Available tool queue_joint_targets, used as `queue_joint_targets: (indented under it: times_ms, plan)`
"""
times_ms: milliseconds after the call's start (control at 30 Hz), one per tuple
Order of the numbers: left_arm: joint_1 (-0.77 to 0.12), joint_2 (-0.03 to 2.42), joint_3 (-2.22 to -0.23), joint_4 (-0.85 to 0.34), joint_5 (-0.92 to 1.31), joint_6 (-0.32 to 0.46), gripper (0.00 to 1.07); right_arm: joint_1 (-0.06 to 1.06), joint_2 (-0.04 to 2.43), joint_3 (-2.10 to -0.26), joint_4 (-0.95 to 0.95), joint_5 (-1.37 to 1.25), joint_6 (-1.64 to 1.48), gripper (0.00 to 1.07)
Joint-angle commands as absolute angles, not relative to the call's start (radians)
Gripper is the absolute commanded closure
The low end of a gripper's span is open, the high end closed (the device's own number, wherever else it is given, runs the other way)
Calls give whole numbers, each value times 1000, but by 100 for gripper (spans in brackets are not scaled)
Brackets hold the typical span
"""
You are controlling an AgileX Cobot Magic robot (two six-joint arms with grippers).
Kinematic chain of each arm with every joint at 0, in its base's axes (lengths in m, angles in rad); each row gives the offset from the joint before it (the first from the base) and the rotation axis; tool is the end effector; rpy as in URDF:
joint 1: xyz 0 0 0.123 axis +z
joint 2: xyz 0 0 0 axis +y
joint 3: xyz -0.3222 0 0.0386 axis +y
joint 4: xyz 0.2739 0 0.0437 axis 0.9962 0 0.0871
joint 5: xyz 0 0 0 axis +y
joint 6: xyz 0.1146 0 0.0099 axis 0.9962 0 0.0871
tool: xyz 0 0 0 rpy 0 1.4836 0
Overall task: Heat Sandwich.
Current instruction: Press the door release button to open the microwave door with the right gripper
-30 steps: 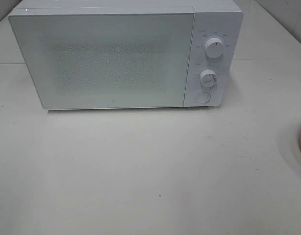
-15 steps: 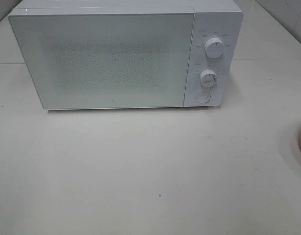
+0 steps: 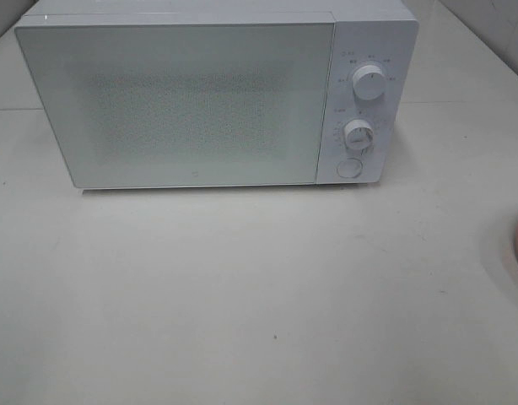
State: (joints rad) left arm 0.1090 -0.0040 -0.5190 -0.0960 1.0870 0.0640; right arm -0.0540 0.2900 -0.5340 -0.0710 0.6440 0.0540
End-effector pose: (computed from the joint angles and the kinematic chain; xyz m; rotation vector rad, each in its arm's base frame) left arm -0.0039 -0.0103 0.2825 -0.0387 2.0435 -0.0068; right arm 0.0665 -0.0085 0.3254 0.0774 1.8813 -0.0790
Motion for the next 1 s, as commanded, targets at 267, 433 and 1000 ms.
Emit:
queue_joint_targets:
  times_ms: [267,433,1000]
  plan:
    - [111,-21,-518,-95,1072,63,9,-56,406,-537,-68,453,54,32]
    - [111,-21,-518,-95,1072,63,9,-56,502,-537,-71,374,54,32]
    - [111,-21,-518,-95,1072,63,9,-56,848,-537,-69,95,54,32]
